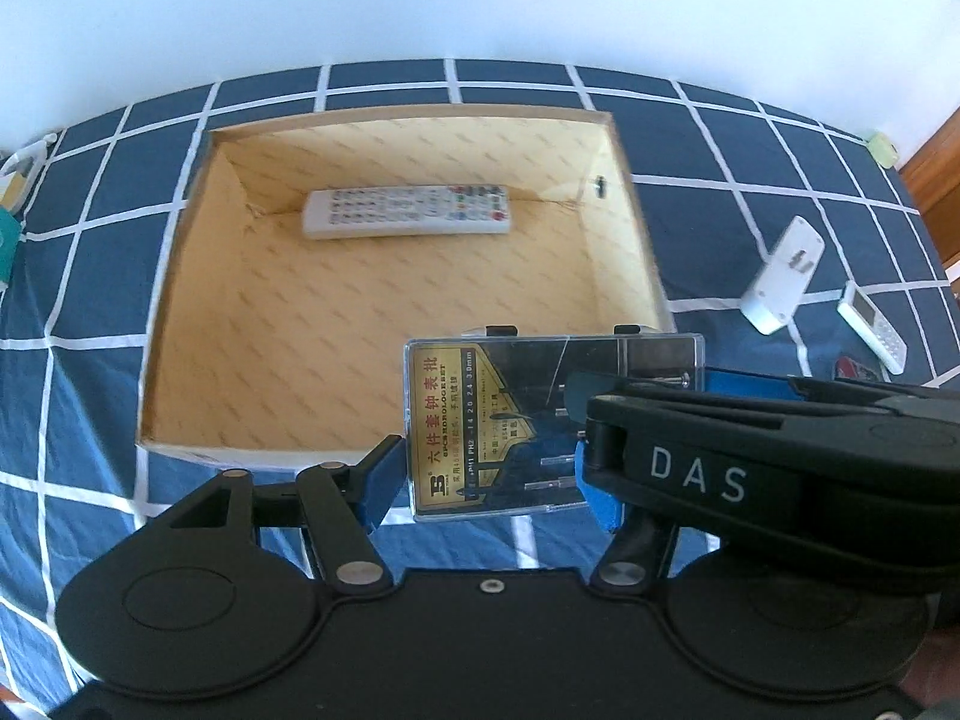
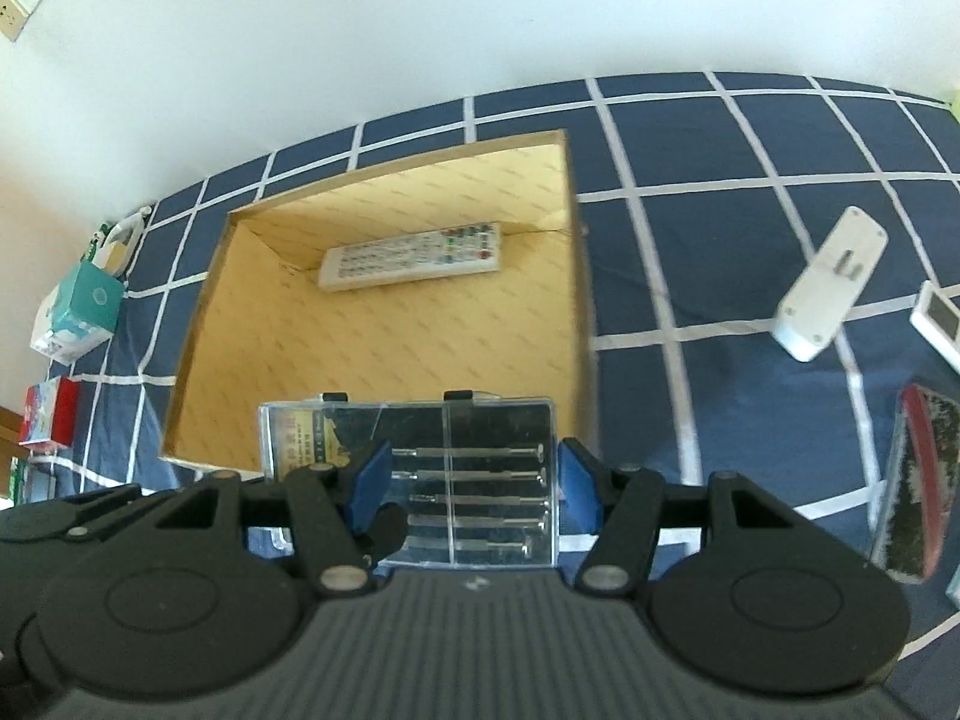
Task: Organize objects
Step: 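Lift the screwdriver case with the left tool and carry it over the box, then lower the screwdriver case into the box beside the remote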
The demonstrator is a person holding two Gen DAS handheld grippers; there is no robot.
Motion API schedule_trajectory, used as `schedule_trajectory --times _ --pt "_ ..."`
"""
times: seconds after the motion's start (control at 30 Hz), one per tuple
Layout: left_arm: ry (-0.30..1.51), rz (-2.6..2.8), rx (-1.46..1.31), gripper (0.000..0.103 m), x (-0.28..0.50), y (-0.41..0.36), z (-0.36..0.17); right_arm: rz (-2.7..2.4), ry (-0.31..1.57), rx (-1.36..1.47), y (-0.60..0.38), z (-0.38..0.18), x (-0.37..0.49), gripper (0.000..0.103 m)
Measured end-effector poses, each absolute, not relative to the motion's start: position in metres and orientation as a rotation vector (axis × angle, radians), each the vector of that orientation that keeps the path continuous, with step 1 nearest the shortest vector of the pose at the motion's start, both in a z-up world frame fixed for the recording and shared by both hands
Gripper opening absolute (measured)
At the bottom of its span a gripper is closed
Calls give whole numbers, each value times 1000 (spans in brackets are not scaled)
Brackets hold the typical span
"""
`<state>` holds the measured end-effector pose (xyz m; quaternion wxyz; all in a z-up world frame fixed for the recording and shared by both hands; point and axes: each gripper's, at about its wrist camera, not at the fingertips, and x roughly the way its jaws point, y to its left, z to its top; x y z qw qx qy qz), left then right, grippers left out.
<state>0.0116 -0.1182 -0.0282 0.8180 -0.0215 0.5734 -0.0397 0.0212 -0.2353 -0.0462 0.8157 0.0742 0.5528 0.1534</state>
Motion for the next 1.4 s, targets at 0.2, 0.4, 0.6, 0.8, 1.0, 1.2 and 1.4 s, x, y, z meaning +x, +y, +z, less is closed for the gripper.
schedule_trajectory --times 0.2,0.4,0.6,0.8,1.0,1.2,1.4 --pt "1229 -82 -66 61 29 -86 -33 326 1186 145 -200 -49 34 60" --pt "1251 -90 -87 61 55 -62 -46 322 1204 118 -172 -57 57 60" --pt "1298 -107 -105 61 86 -51 -72 307 1247 97 -154 -79 87 60" --pt "1349 -120 -112 61 117 -46 -102 289 1301 93 -147 -108 119 60" --pt "1392 -126 -116 61 145 -42 -129 276 1345 96 -141 -137 146 60" --pt "1426 -120 -122 61 163 -37 -151 275 1384 95 -133 -162 167 60" --pt "1450 -125 -123 61 176 -36 -165 271 1409 90 -130 -179 182 60"
